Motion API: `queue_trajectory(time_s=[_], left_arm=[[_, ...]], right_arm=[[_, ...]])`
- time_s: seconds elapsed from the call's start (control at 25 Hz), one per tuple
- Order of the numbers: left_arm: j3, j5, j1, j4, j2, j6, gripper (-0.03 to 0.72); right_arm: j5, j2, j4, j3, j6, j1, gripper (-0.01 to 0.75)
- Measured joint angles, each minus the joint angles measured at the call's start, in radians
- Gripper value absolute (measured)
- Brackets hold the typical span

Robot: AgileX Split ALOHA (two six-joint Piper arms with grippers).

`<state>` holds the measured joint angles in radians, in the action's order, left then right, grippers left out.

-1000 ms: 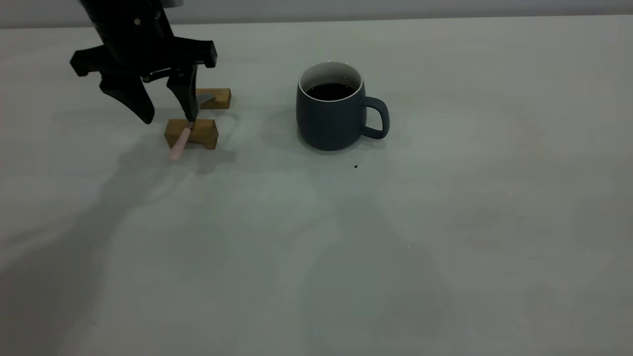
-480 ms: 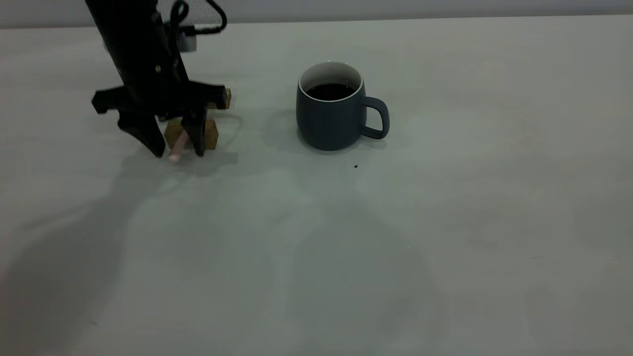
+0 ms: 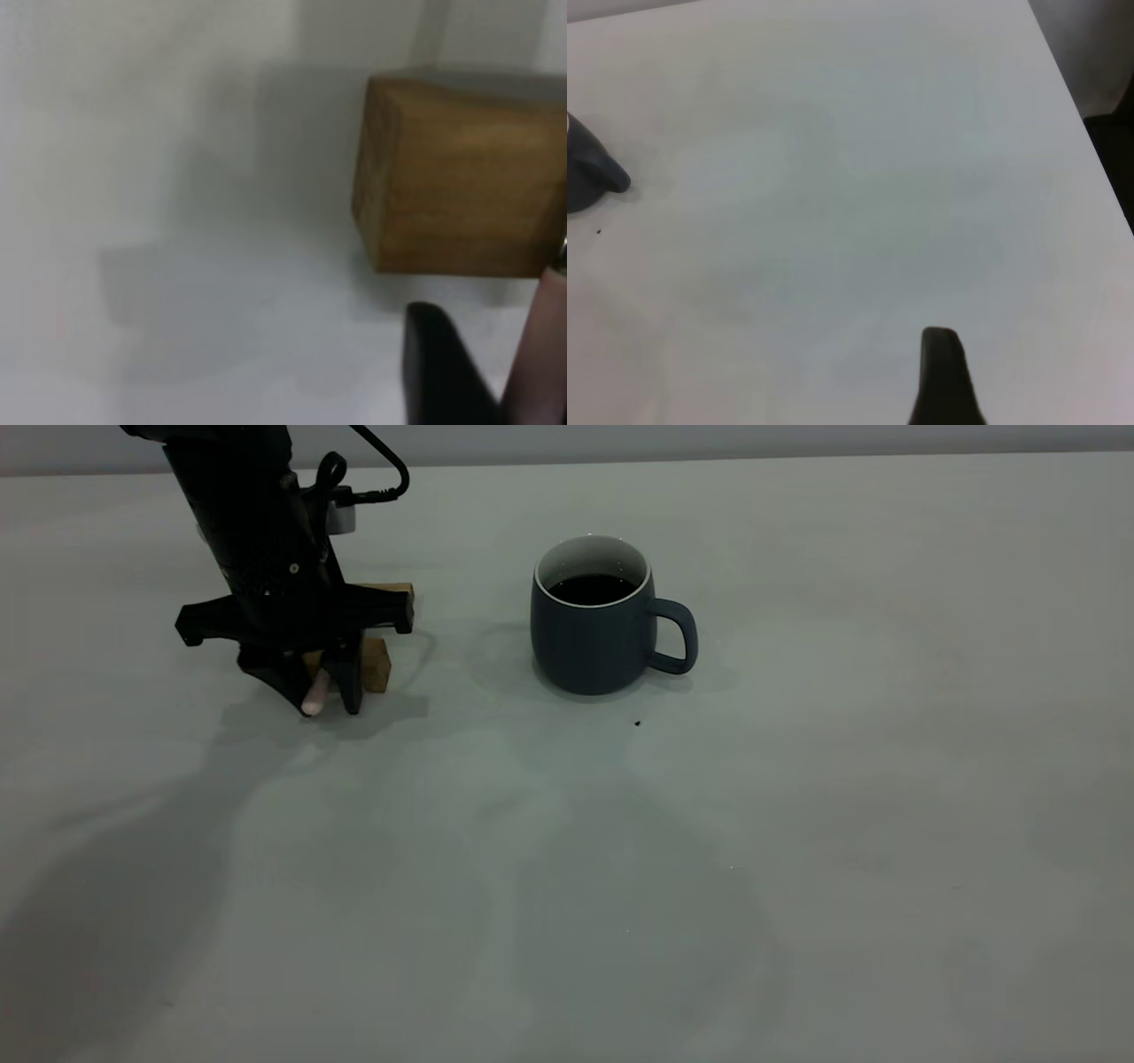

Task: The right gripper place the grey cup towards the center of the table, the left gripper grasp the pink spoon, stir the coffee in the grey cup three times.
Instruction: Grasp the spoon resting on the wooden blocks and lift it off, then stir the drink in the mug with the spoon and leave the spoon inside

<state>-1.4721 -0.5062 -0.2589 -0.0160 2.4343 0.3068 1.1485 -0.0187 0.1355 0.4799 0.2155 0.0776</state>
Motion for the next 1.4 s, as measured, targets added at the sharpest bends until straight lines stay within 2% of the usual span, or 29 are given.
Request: queue_trajectory(time_s=[0.08, 0.12, 0.2, 0.4, 0.56, 0.72, 0.84, 1.08, 1.24, 1.4], left_arm=[[0.000, 0.000, 0.000, 0.000, 0.000, 0.006, 0.154], [-0.001, -0.003, 0.000, -0.001, 0.000, 0.008, 0.122], [-0.022, -0.042, 0.000, -0.004, -0.002, 0.011, 0.125], [-0.137, -0.230, -0.001, -0.072, -0.085, 0.010, 0.125], [-0.230, -0.290, -0.001, -0.187, -0.164, 0.010, 0.125], [-0.271, -0.326, -0.001, -0.410, -0.194, 0.015, 0.125], [-0.272, -0.360, -0.001, -0.631, -0.196, 0.044, 0.125], [-0.272, -0.430, -0.002, -1.098, -0.187, 0.301, 0.125], [-0.272, -0.383, -0.011, -1.253, -0.176, 0.462, 0.125], [-0.272, -0.297, -0.040, -1.342, -0.165, 0.738, 0.125]], right_arm=[[0.000, 0.000, 0.000, 0.000, 0.000, 0.000, 0.574], [0.000, 0.000, 0.000, 0.000, 0.000, 0.000, 0.574], [0.000, 0.000, 0.000, 0.000, 0.000, 0.000, 0.574], [0.000, 0.000, 0.000, 0.000, 0.000, 0.000, 0.574], [0.000, 0.000, 0.000, 0.000, 0.000, 0.000, 0.574], [0.000, 0.000, 0.000, 0.000, 0.000, 0.000, 0.574], [0.000, 0.000, 0.000, 0.000, 0.000, 0.000, 0.574], [0.000, 0.000, 0.000, 0.000, 0.000, 0.000, 0.574], [0.000, 0.000, 0.000, 0.000, 0.000, 0.000, 0.574], [0.000, 0.000, 0.000, 0.000, 0.000, 0.000, 0.574]])
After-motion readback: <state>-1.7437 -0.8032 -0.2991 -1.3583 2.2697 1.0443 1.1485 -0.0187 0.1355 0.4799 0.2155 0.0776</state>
